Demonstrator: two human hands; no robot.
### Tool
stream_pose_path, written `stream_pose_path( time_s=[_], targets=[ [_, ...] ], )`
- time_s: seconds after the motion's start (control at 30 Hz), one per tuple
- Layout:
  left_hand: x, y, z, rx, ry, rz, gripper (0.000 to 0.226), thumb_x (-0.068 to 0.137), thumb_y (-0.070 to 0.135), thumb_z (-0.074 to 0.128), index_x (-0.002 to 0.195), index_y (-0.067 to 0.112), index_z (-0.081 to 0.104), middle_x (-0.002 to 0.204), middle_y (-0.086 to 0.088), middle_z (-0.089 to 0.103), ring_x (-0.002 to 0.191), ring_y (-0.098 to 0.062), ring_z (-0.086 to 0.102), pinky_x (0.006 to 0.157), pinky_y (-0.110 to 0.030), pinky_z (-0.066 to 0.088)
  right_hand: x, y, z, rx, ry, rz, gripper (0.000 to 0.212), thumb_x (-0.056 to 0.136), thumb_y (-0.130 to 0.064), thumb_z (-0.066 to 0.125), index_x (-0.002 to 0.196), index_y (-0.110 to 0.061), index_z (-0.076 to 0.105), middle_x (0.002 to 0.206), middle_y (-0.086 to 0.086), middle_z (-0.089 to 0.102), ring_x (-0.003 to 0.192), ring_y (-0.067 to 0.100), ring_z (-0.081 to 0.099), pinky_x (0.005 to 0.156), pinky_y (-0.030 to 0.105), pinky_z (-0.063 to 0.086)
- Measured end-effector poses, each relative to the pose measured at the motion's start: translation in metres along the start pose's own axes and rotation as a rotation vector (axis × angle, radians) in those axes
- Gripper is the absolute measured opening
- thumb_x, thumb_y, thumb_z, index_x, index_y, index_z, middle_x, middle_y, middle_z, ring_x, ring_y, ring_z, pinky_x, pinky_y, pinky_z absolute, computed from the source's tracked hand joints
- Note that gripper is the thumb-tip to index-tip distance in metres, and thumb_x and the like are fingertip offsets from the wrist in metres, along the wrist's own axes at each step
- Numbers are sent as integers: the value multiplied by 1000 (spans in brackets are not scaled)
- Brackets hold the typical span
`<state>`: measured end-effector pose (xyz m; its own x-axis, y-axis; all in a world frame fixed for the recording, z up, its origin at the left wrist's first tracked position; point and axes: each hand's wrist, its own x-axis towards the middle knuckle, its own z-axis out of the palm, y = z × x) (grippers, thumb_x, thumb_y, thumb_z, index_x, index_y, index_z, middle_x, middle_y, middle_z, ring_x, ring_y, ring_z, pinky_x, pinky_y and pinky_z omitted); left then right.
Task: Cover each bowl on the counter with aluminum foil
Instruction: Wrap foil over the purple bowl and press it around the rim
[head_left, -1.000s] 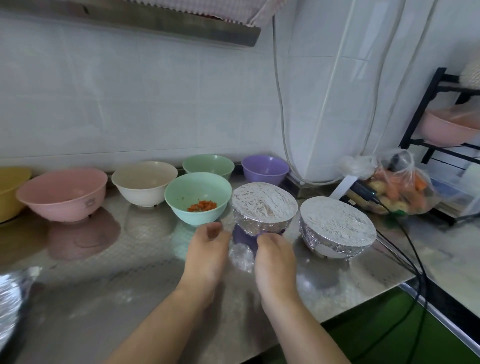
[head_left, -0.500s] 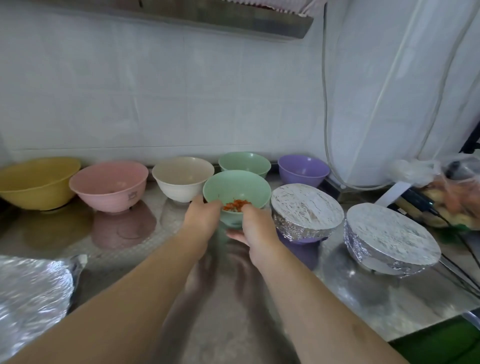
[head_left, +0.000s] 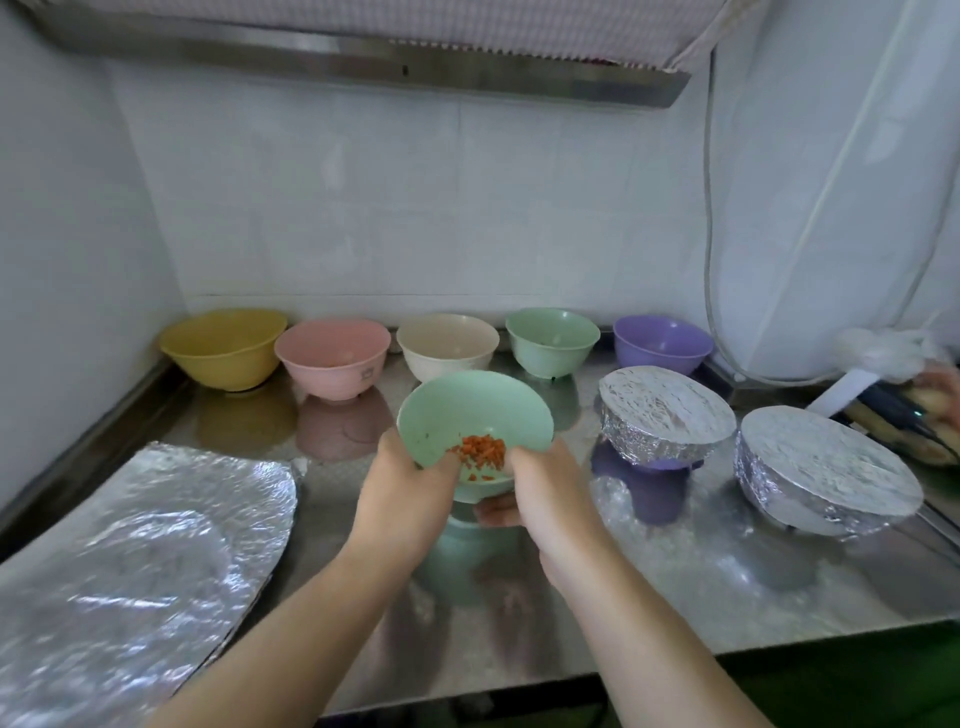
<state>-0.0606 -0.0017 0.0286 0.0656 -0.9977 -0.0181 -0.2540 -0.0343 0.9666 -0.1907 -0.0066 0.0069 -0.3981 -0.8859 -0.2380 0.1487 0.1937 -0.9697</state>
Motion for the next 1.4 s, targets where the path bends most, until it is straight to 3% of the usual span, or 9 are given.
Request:
stream_pose_path(
  time_s=[0.13,0.37,0.5,0.7,0.9,1.03,1.17,1.27,1.4],
  targets=[
    [-42,-18,-32,23,10,-49,35,90,24,66,123,28,58,111,8,71,103,-17,68,94,-46,57,-50,11,2,-28,-89,22,21,89,-5,51,105,-5,64,92,30,74,58,35,73,51,40,60],
    [-86,-40,-63,-29,-2,-90,36,84,40,69,118,34,61,108,8,75,99,-16,72,92,-51,59,-99,28,2,-81,-165,4,27,97,-3,48,116,-9,65,99,24,76,69,34,78,59,42,64],
    [-96,-45,-74,-72,-48,-36,29,98,34,69,125,43,63,114,19,75,103,-2,70,98,-40,56,-108,29,1,-90,-160,-22,30,101,-4,46,126,-10,61,102,23,75,73,38,78,68,50,67],
    [-104,-54,-93,-199,-126,-20,41,98,28,70,134,48,61,123,30,70,120,2,64,104,-37,52,-115,29,-4,-80,-151,-50,30,105,-9,52,135,-14,55,107,20,74,78,38,79,73,48,67],
    [-101,-57,-118,-80,-140,91,30,101,24,65,129,34,64,124,24,69,111,16,60,92,-11,43,-128,20,1,-304,123,-207,17,102,-23,57,118,-17,56,98,11,73,67,29,74,55,41,61],
    [-90,-65,-143,136,-87,141,18,95,24,67,110,34,70,104,22,74,97,10,66,88,-19,50,-151,10,15,-492,289,-600,27,97,-11,64,118,-22,53,119,-2,56,91,-8,56,73,5,43],
    [-75,-66,-168,360,-53,184,18,94,18,61,98,33,71,92,16,72,83,3,65,64,-8,43,-167,15,52,-574,71,-748,25,94,-6,62,101,-30,59,96,-8,64,73,10,63,68,28,50],
    [-67,-70,-186,532,-87,200,21,95,19,60,110,32,69,110,15,69,102,-5,65,79,-17,49,-169,28,90,-735,-206,-602,19,97,-14,60,104,-31,59,99,-13,66,85,10,66,75,29,55],
    [-58,-84,-207,752,-186,151,48,99,27,63,145,28,51,151,6,47,133,-19,53,101,-31,46,-157,49,128,-795,-328,-432,29,97,-20,61,111,-45,55,114,-17,63,99,9,64,79,27,52]
  ],
)
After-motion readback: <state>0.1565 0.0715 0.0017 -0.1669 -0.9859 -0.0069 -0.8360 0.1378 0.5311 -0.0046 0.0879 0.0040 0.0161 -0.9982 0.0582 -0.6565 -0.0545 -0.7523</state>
